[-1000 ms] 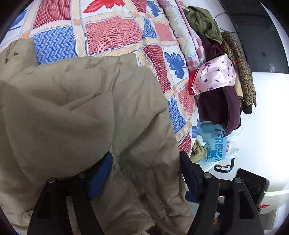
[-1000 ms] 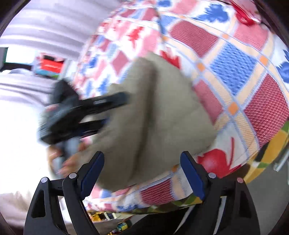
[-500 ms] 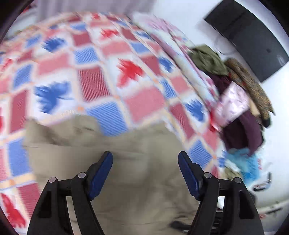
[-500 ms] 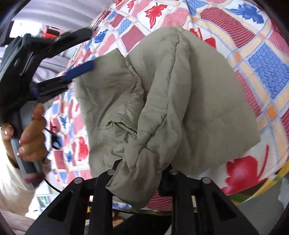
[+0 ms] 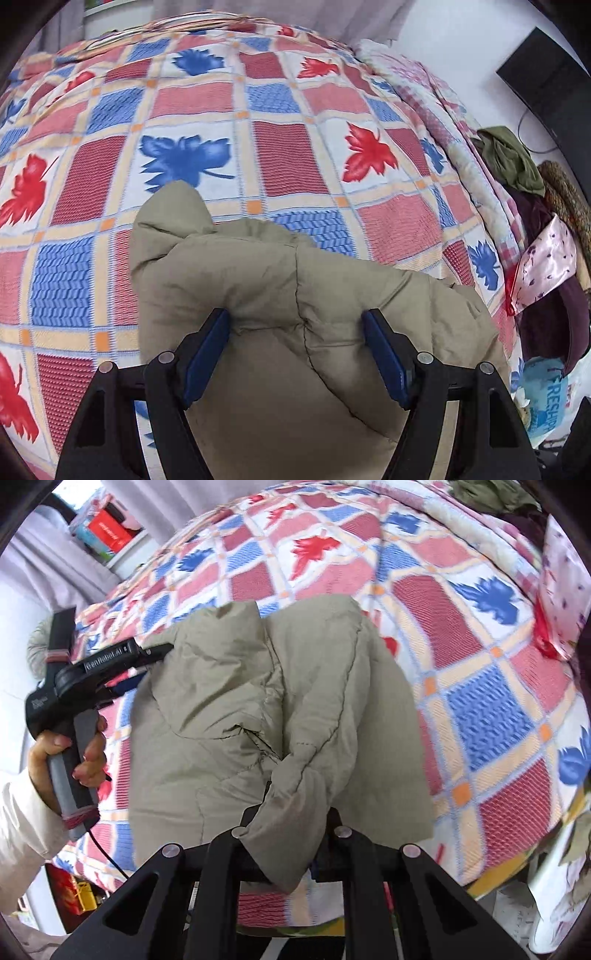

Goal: Fold large clothes
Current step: 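Lower the jacket bundle onto the quilt and regrasp its edge with the right gripper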

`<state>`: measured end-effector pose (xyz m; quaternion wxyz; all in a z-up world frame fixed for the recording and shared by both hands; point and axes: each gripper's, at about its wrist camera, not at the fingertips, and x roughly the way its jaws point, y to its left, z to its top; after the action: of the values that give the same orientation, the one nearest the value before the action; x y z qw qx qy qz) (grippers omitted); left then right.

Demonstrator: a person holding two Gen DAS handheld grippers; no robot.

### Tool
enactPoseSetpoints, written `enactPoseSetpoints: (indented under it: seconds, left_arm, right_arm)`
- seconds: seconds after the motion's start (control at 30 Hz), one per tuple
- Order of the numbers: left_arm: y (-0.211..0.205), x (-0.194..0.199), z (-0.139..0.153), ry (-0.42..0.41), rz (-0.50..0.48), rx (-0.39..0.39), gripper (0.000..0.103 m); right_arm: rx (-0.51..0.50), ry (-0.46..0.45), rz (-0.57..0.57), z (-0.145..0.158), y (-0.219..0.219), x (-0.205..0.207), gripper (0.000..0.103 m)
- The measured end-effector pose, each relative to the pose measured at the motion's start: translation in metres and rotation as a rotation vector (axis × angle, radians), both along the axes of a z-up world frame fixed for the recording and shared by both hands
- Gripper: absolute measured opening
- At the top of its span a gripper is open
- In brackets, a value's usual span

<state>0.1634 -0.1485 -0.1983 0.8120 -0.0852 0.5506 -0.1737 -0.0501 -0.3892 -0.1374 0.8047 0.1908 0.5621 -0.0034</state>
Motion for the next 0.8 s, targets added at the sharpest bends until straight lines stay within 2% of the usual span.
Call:
enactPoseSetpoints:
  seconds: [0.07, 0.2, 0.3, 0.4, 0.5, 0.7, 0.77, 0.8]
  left_arm:
    - [-0.028, 0.001, 0.0, -0.017, -0.055, 0.032, 0.075]
    - [-0.066, 0.0, -0.006, -0.033, -0.117, 0.103, 0.075]
    - [-0.076, -0.001, -0.011, -0.04, -0.134, 0.143, 0.075]
    - [-0.076, -0.001, -0.013, -0.038, -0.14, 0.16, 0.075]
    - [-0.074, -0.002, -0.012, -0.037, -0.142, 0.171, 0.075]
    - [-0.07, -0.004, -0.009, -0.031, -0.137, 0.184, 0.075]
    - [-0.069, -0.004, -0.008, -0.032, -0.135, 0.187, 0.075]
    - [-0.068, -0.005, -0.007, -0.031, -0.134, 0.191, 0.075]
  right_arm:
    - [-0.007, 0.025, -0.031, -0.012, -0.012, -0.007, 0.014]
    - [0.061, 0.072, -0.093, -0.048, -0.035, -0.018, 0.014]
    - [0.102, 0.072, -0.111, -0.067, -0.043, -0.023, 0.014]
    - [0.176, 0.085, -0.152, -0.073, -0.053, -0.024, 0.015]
    - [0.233, 0.087, -0.194, -0.059, -0.065, -0.032, 0.022]
    - [0.114, -0.056, -0.287, -0.004, -0.088, -0.053, 0.025]
    - [0.127, -0.104, -0.265, 0.012, -0.09, -0.049, 0.026]
    - [0.144, -0.112, -0.232, 0.015, -0.087, -0.043, 0.033]
